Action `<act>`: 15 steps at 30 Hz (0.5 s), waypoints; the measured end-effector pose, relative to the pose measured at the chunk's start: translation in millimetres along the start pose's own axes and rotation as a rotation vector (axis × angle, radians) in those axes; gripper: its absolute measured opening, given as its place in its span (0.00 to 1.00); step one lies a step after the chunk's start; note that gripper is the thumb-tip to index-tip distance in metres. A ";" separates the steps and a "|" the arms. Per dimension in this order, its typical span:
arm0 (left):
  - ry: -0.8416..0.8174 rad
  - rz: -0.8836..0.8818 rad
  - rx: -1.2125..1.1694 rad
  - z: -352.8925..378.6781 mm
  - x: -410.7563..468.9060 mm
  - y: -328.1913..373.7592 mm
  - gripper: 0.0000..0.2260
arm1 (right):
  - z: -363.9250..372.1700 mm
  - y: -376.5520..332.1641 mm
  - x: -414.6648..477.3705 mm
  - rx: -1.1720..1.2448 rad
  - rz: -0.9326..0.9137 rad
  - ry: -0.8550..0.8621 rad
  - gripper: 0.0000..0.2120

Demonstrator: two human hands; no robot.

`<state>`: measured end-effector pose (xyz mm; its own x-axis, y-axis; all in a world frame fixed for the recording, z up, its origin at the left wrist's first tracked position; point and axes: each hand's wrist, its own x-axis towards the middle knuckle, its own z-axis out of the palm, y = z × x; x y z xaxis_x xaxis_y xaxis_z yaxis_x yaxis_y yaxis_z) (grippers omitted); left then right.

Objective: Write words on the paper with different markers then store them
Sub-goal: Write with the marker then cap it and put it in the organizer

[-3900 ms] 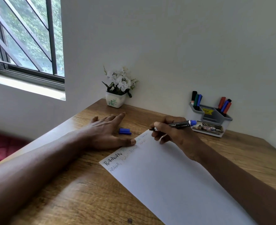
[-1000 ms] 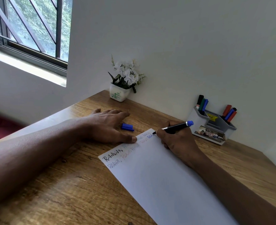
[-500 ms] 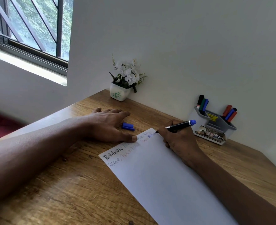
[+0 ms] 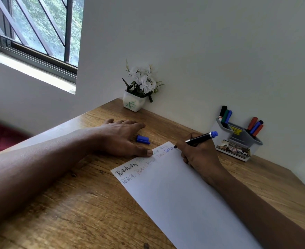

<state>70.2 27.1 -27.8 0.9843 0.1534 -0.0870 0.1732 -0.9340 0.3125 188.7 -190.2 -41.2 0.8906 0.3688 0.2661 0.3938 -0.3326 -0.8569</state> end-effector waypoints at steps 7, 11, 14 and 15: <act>0.139 0.041 -0.057 3.9 2.5 -5.6 0.40 | -3.2 -1.9 0.4 0.286 0.082 0.018 0.02; 0.338 0.127 -0.059 9.1 5.0 -11.6 0.28 | -6.8 -3.3 -1.5 0.384 0.031 -0.072 0.04; 0.401 0.158 0.009 9.3 5.0 -6.8 0.18 | -7.9 -5.4 -5.5 0.425 -0.027 -0.126 0.08; 0.399 0.156 0.041 9.3 4.8 -5.4 0.16 | -8.2 -5.7 -6.7 0.426 -0.046 -0.142 0.09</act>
<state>73.7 29.8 -38.7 0.9356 0.1146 0.3340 0.0275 -0.9667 0.2546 182.4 -197.9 -34.4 0.8226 0.4999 0.2709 0.2775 0.0629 -0.9587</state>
